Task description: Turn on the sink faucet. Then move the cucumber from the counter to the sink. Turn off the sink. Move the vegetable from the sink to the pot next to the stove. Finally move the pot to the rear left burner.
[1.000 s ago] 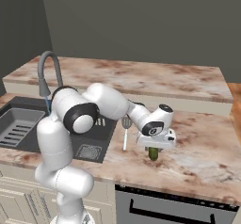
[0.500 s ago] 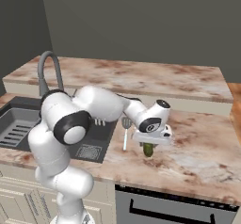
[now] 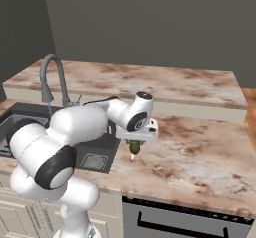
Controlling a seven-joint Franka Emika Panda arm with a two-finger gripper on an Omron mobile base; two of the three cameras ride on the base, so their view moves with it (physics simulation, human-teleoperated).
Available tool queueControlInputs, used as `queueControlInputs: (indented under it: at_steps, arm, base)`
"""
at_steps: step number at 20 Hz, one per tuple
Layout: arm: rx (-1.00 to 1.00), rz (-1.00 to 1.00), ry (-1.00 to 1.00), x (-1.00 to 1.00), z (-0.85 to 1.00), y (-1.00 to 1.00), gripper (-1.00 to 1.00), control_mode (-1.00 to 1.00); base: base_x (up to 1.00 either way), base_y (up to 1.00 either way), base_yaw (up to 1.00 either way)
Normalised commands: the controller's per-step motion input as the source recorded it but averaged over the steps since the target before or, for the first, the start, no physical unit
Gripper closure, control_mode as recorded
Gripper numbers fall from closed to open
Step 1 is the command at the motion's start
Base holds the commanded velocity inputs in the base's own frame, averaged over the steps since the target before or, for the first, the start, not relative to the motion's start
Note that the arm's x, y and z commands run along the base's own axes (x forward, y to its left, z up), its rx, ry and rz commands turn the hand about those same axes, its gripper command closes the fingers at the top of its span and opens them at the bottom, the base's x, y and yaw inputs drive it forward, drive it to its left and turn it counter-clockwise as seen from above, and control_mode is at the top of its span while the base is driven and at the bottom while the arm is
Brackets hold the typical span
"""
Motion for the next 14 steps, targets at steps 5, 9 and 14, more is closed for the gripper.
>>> queueControlInputs:
  at_steps: [5,9,14]
  arm:
    - [-0.06,0.01,0.00,0.04,0.22,1.00,1.00,-1.00]
    - [-0.04,0.03,0.05,0.20,0.00,1.00,1.00,-1.00]
    - [-0.02,0.04,0.05,0.28,-0.07,1.00,1.00,-1.00]
  base:
    - [0.00,0.00,0.00]
    - [0.00,0.00,0.00]
    - [0.00,0.00,0.00]
